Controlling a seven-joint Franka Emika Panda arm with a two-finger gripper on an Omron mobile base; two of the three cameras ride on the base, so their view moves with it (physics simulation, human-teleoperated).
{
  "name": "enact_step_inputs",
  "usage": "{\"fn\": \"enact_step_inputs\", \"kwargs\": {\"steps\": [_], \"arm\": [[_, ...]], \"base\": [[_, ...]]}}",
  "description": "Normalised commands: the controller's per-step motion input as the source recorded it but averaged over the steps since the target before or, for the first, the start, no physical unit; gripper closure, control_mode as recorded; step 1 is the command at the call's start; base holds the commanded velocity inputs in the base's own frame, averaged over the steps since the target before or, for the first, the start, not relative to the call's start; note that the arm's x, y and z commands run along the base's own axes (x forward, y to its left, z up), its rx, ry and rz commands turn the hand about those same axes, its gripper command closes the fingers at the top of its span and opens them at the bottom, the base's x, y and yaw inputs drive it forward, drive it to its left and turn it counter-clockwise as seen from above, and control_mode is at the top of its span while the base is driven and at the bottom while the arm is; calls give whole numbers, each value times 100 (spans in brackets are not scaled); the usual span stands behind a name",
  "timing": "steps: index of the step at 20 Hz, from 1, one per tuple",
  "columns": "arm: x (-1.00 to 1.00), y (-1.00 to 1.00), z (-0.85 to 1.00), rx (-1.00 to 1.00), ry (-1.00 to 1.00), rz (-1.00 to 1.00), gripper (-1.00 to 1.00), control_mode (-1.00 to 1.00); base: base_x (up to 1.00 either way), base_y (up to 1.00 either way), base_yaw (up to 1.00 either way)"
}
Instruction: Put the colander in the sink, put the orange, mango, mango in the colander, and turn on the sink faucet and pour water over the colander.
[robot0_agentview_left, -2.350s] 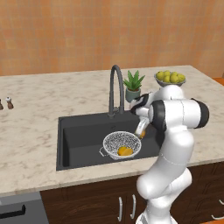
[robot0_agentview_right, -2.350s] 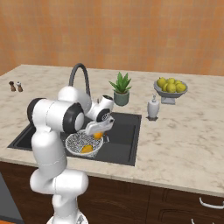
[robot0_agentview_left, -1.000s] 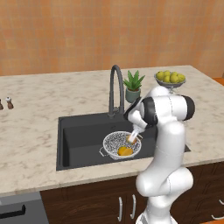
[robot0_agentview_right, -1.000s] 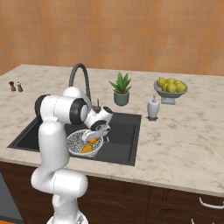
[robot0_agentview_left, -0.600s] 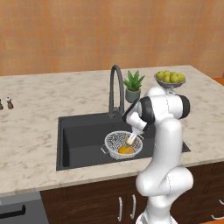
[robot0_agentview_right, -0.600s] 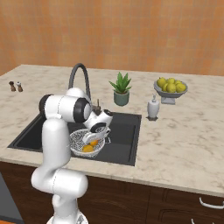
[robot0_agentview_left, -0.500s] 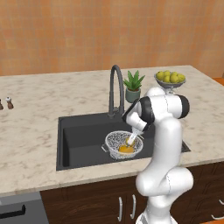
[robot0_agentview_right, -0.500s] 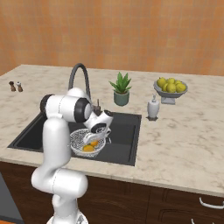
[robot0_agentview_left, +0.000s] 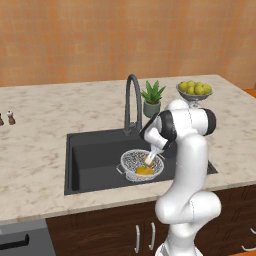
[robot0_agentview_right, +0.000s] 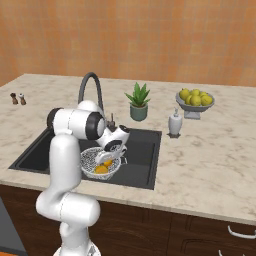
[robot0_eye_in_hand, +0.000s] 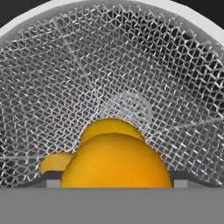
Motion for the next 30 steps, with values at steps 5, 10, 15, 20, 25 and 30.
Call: {"fn": "enact_step_inputs", "kwargs": {"steps": [5,10,15,20,25,30], "arm": [[-9,0,24,0,-6,-1,-100,-100],[-9,1,37,0,-14,-1,-100,-100],[-45,-19,63,0,-26,-5,-100,-100],[-46,-12,69,1,-29,-1,-100,-100],[-15,-2,74,5,-25,0,-100,-100],[-3,-2,52,13,-33,0,-100,-100]], "base": [[0,0,0],[0,0,0],[0,0,0],[0,0,0],[0,0,0],[0,0,0]]}}
